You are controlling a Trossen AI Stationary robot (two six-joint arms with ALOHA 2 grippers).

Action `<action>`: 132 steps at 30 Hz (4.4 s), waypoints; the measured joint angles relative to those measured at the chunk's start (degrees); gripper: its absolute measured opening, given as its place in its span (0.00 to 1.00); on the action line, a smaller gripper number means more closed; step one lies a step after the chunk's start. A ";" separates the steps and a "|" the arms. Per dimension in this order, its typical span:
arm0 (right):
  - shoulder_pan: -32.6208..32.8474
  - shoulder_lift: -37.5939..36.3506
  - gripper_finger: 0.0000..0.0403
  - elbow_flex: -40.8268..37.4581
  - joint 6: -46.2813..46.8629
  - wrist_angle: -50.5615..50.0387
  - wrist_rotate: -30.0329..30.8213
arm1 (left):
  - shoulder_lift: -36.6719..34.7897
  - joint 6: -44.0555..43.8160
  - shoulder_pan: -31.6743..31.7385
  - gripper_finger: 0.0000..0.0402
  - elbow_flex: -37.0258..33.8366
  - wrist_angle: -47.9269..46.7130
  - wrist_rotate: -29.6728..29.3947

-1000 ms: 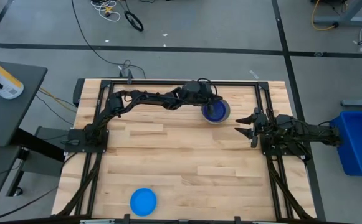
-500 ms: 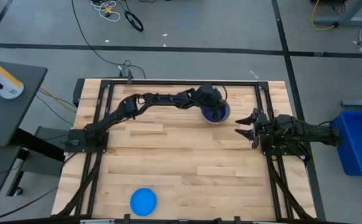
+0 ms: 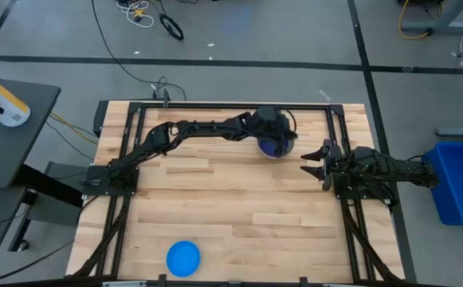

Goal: Nest bowls inside each other
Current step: Stack the blue bowl on top of the dark blue bowl

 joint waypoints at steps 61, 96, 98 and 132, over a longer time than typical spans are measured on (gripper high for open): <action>2.25 6.86 0.48 -9.75 -7.86 19.35 -10.70 | -66.13 -43.67 -54.55 0.41 -87.19 2.80 -35.84; 2.25 6.86 0.54 -9.75 -2.62 19.37 -10.70 | -54.47 -65.24 -64.72 0.58 -87.18 12.42 -29.99; 2.25 6.87 0.53 -9.75 -2.46 19.36 -10.71 | -54.47 -65.22 -64.70 0.58 -87.18 12.06 -30.39; 2.24 6.88 0.51 -9.75 -2.00 19.37 -10.71 | -48.20 -62.88 -64.51 0.13 -84.07 10.63 -30.24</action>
